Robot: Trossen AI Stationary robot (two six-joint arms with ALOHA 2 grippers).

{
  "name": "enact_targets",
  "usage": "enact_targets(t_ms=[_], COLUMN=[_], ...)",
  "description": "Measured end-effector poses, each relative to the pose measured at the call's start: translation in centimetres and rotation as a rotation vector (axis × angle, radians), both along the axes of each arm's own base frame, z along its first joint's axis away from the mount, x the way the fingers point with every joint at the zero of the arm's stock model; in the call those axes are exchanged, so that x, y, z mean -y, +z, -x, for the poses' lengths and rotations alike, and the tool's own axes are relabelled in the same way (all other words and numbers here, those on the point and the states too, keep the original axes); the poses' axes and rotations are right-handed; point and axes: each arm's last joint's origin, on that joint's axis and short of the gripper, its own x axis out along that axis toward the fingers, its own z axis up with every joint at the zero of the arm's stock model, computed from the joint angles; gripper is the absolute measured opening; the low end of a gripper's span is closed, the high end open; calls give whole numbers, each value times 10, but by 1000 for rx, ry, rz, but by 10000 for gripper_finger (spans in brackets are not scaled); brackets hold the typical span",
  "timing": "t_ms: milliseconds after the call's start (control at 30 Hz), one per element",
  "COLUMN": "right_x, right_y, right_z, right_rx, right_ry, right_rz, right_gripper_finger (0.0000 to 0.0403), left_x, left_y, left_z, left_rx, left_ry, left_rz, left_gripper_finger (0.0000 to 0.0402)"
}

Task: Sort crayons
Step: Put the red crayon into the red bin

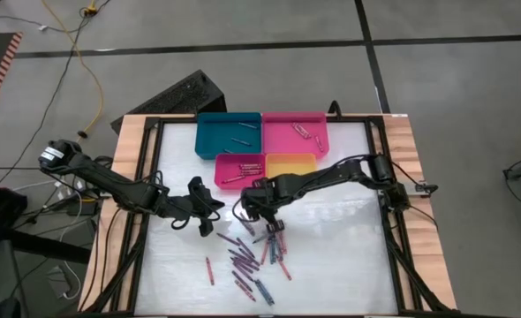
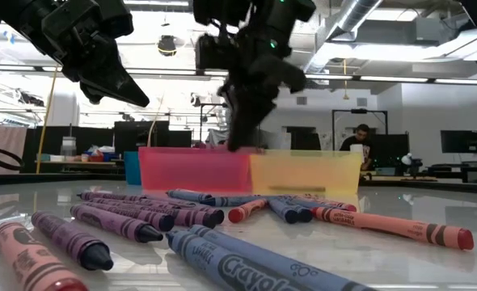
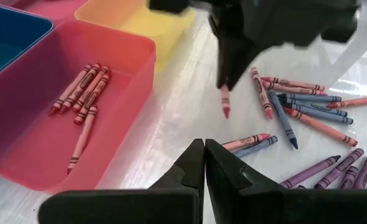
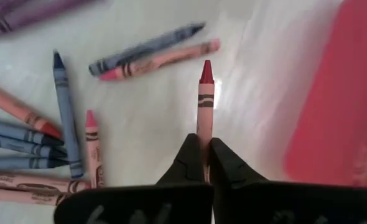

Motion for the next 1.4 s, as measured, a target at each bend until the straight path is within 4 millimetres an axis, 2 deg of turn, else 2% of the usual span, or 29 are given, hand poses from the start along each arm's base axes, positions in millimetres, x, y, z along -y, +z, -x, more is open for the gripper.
enact_targets(t_ms=[167, 333, 567, 733, 967, 1400], right_x=[14, 39, 76, 103, 123, 133], right_y=[26, 49, 57, 56, 50, 18], right_z=[-7, -14, -19, -24, -25, -19], right_rx=[36, 108, 182, 254, 308, 284], right_ry=[13, -13, -82, -142, -205, -226], right_rz=[18, 36, 55, 60, 47, 25], right_gripper_finger=[2, 2, 1, 1, 1, 1], left_x=[0, 0, 0, 0, 0, 0], left_y=[0, 0, 0, 0, 0, 0], left_z=[0, 0, 0, 0, 0, 0], left_rx=[0, 0, -1, -2, -5, -7], left_ry=[0, -1, -1, -2, -2, -1], left_rz=[0, -2, -2, -3, -4, -5], left_gripper_finger=[0, 0, 0, 0, 0, 0])
